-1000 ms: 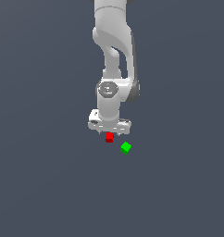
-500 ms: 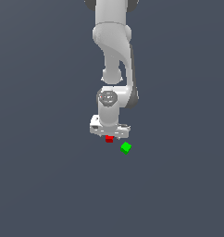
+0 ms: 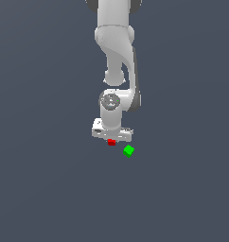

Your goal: Stack the red cube on top of the green cube.

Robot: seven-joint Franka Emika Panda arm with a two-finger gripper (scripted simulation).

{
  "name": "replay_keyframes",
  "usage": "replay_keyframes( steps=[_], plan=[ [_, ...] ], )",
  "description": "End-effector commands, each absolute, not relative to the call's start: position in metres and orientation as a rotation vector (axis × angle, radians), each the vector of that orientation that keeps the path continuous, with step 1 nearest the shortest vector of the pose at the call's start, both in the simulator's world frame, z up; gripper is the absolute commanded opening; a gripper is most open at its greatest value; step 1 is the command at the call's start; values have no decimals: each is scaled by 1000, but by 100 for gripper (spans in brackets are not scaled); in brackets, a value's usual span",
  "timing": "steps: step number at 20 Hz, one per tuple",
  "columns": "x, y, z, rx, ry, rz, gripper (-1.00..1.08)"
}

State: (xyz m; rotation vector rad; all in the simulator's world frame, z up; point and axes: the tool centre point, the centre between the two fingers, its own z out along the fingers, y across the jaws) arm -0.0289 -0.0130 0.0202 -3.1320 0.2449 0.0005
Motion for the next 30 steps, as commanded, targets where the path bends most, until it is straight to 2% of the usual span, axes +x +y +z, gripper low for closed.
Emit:
replay_keyframes(
  steps=[1, 10, 23, 30],
  plan=[
    [-29, -13, 20, -3132, 245, 0, -100],
    [-29, -13, 31, -3132, 244, 0, -100],
    [-30, -13, 107, -3132, 245, 0, -100],
    [-29, -13, 118, -3132, 246, -1, -100]
  ],
)
